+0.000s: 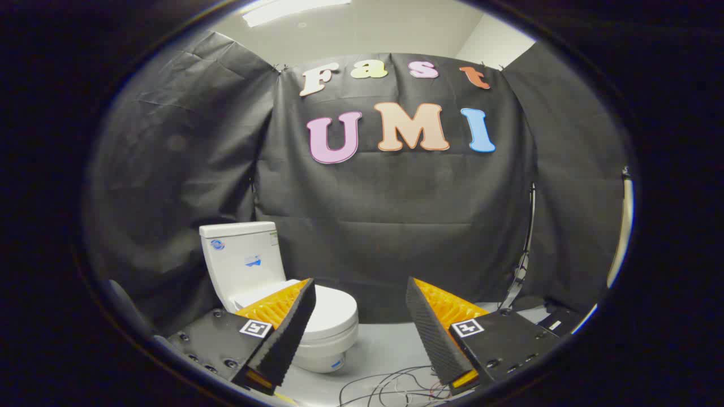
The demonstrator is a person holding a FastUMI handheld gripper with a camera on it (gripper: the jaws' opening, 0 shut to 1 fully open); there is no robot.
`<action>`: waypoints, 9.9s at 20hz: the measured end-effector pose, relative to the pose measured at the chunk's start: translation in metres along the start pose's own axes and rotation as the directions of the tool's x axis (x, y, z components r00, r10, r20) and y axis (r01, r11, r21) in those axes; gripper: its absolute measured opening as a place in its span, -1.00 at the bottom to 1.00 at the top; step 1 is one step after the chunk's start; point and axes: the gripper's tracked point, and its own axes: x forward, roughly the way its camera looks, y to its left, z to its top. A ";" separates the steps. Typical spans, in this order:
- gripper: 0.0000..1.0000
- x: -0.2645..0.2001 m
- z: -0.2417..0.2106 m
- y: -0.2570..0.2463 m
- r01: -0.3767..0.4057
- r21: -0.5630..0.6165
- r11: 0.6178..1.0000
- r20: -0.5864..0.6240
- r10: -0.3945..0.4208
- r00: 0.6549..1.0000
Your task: Open the toilet lid.
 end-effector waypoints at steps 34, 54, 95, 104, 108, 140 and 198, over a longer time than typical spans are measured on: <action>0.96 0.063 -0.114 0.116 0.023 0.041 0.999 -0.023 -0.022 0.999; 0.97 0.094 -0.262 0.162 0.240 0.558 0.794 -0.542 0.130 0.831; -0.96 0.143 -0.218 0.225 0.229 0.804 0.549 -0.463 0.335 0.821; -0.93 0.149 -0.189 0.238 0.207 0.782 0.588 -0.451 0.306 0.838; -0.93 0.152 -0.176 0.244 0.190 0.745 0.639 -0.466 0.296 0.834; -0.92 0.186 -0.097 0.310 0.211 0.537 0.817 -0.583 0.178 0.793; 0.53 0.252 -0.034 0.439 -0.095 0.524 0.846 -0.444 0.367 0.818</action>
